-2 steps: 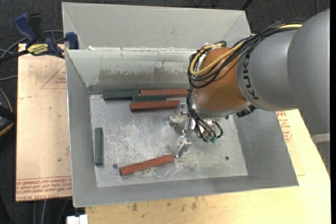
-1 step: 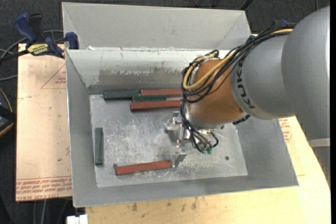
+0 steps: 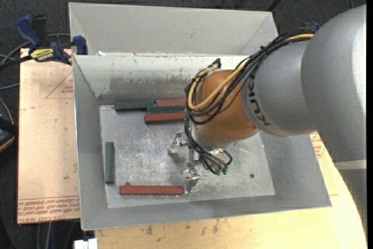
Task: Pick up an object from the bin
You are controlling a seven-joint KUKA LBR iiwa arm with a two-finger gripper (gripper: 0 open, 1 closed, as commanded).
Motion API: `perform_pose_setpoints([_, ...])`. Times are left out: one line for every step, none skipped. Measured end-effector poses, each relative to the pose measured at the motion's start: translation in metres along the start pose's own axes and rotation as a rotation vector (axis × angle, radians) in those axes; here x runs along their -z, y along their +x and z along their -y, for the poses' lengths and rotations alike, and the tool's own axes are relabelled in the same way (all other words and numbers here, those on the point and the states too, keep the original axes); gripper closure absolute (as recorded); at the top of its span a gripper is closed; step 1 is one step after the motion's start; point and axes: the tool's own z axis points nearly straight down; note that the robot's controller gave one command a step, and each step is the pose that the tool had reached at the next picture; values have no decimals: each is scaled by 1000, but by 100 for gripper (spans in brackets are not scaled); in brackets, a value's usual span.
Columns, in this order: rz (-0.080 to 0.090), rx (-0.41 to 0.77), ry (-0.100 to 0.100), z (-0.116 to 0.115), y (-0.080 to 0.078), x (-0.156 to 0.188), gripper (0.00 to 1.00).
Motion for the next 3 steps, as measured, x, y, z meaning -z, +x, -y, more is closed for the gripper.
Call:
perform_pose_setpoints([-6, -61, -4, -19, 3, 4, 0])
perform_pose_setpoints([-4, -211, -9, -98, 10, 0, 100])
perform_pose_setpoints([-5, -211, -9, -98, 10, 0, 100])
